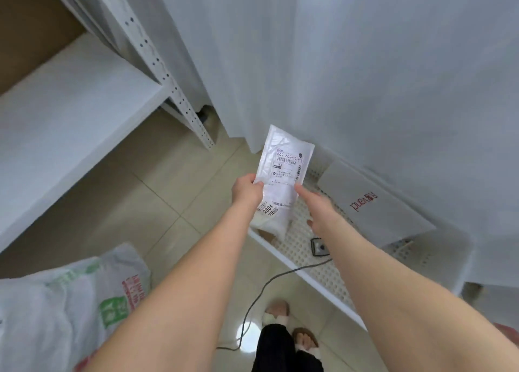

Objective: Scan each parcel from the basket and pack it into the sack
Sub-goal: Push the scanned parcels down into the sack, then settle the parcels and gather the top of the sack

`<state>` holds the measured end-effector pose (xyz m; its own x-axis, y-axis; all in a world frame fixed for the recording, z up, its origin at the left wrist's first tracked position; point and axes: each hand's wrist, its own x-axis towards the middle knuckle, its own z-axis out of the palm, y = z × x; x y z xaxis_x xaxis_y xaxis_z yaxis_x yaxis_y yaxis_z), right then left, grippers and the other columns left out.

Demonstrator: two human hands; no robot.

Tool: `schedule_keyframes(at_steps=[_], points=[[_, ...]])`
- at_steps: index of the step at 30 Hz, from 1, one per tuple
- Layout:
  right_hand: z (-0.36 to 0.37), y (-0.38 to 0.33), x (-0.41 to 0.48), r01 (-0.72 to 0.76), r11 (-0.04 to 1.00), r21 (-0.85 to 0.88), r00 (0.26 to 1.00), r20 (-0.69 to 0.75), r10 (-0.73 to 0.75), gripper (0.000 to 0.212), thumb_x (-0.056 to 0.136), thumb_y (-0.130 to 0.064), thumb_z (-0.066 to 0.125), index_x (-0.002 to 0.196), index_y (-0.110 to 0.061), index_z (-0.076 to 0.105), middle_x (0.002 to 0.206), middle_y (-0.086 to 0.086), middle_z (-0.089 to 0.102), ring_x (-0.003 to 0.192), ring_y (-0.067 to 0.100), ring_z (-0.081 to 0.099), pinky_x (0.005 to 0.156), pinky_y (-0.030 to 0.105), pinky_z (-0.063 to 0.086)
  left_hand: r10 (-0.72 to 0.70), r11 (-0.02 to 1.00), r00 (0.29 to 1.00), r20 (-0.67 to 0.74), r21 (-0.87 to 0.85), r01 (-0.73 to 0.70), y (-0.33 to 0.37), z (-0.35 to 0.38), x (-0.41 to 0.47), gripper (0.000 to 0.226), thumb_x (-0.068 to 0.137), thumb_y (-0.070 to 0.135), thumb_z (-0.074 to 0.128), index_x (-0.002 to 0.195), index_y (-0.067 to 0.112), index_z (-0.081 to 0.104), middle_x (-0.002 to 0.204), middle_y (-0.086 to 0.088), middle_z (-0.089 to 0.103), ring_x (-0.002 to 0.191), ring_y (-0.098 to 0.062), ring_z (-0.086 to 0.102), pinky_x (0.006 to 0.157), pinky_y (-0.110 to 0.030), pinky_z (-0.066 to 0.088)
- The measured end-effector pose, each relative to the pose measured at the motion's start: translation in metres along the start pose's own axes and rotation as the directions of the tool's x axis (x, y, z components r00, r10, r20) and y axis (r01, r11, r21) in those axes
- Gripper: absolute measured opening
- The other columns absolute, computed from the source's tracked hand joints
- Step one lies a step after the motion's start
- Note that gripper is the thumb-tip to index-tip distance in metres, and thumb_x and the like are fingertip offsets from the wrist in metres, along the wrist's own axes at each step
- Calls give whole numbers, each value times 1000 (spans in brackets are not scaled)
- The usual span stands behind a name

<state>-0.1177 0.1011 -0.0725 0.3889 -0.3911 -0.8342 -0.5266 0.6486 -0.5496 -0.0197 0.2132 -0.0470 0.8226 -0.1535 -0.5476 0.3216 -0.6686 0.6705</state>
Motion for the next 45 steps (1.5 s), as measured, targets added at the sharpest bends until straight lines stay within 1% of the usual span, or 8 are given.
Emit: schedule_keyframes(at_steps=[8,16,22,26,31,34,41,45], points=[[95,-32,-149,55,989,-139,945,328,-6,39,83,-20,75,119,-9,63,103,8,71,90,27,67,84,42,54,-68,983,990,-122,-180,45,8,-160,-97,20,88,5,50,87,17,66,93,-14,69,89,-31,67,82,-44,56],[200,-9,-260,160,960,-229,856,517,-20,39,83,0,70,120,-8,60,116,12,69,102,30,66,91,44,53,-168,945,947,-272,-319,76,-37,-303,-169,10,88,6,59,94,10,67,89,-9,66,83,-25,65,77,-34,55],[300,62,-331,203,950,-239,816,577,-30,33,83,2,70,113,-11,61,105,8,70,88,23,67,70,36,53,-180,948,913,-365,-313,61,-108,-420,-209,15,85,10,61,75,21,64,79,1,65,70,-16,62,61,-25,48],[373,135,-372,207,948,-242,811,585,-28,23,85,3,68,98,-15,62,95,3,70,82,19,66,71,35,54,-184,951,904,-387,-304,64,-180,-500,-227,13,83,7,61,88,16,68,93,-6,69,90,-25,65,85,-38,54],[436,227,-400,153,954,-259,861,509,0,24,86,1,66,96,-21,62,95,-1,69,85,19,65,71,35,54,-241,955,906,-348,-250,159,-266,-574,-236,16,86,7,60,93,17,69,104,-6,68,85,-21,64,71,-27,54],[452,264,-399,177,939,-296,914,403,-45,25,84,-2,69,103,-17,62,93,1,69,81,19,66,64,35,56,-210,975,907,-365,-147,167,-299,-586,-236,33,89,5,55,120,13,64,124,-6,62,109,-24,59,88,-29,47],[482,334,-378,416,741,-527,907,298,-296,29,86,-22,65,111,-16,53,80,-10,59,71,12,58,68,31,47,-220,961,848,-482,44,274,-368,-587,-226,48,90,11,57,136,17,47,142,-10,41,118,-25,51,95,-36,48],[496,358,-371,417,612,-671,906,256,-337,25,87,-26,58,107,-24,43,89,-10,60,91,23,63,83,38,50,-242,937,821,-517,95,336,-396,-597,-215,50,92,19,54,140,22,42,144,-12,33,128,-30,38,97,-42,45]])
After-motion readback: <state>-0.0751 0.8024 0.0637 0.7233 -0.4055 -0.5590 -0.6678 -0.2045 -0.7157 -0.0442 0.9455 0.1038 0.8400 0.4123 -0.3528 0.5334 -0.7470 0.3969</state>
